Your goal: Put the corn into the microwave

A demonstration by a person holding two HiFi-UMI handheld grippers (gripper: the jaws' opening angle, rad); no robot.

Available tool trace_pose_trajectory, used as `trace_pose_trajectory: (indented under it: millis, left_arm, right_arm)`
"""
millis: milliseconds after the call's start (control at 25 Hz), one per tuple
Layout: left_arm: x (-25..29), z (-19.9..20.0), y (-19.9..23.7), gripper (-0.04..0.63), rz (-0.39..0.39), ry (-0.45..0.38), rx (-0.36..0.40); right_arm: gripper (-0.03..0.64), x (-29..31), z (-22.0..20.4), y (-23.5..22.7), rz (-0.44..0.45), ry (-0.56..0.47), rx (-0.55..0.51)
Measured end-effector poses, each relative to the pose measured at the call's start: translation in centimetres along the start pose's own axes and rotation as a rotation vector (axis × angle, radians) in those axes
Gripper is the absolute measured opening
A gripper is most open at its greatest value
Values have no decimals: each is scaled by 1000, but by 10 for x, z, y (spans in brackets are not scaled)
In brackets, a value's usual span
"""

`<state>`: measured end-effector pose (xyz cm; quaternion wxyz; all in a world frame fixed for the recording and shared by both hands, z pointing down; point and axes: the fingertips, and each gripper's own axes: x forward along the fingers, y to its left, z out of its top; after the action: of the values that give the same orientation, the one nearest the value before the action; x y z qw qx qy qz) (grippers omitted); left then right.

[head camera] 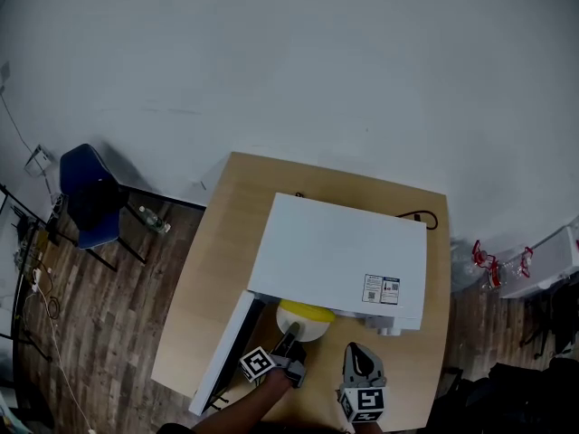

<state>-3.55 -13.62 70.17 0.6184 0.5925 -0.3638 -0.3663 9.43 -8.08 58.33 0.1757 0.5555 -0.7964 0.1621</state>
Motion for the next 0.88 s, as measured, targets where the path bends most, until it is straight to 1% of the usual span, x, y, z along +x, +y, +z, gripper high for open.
trace_pose_trajectory:
  millis: [120,200,360,480,520,600,720,800,880]
  left_arm:
    - [5,7,8,32,13,-15,11]
    - [8,9,13,32,27,-23,9]
    - [17,10,13,32,14,-31,-5]
    - [19,11,21,32,39,-37,3]
    - [21,11,18,32,27,-40,-1]
    - [24,10,10,32,-1,-41,-8]
    - [29,11,10,32,-8,-39,11]
    - [32,12,15,33,5,-49,16]
    - [31,11,25,32,43,-60,18]
  right_arm:
    - [60,5,5,1,-2,-19,-15]
    - [60,6,10,0,-24,-42,-46]
    - [60,11,11,-3,-60,-64,-61]
    - [60,13,13,-7,-86,-100,-98]
    - [60,13,14,-8,-90,-105,-96]
    - [60,13,14,-9,-91,-106,-94]
    - [60,18,11,-12,-88,-95,-82]
    - [60,21,8,-14,-89,-78,-72]
    - [60,23,2,-16,-87,-66,-63]
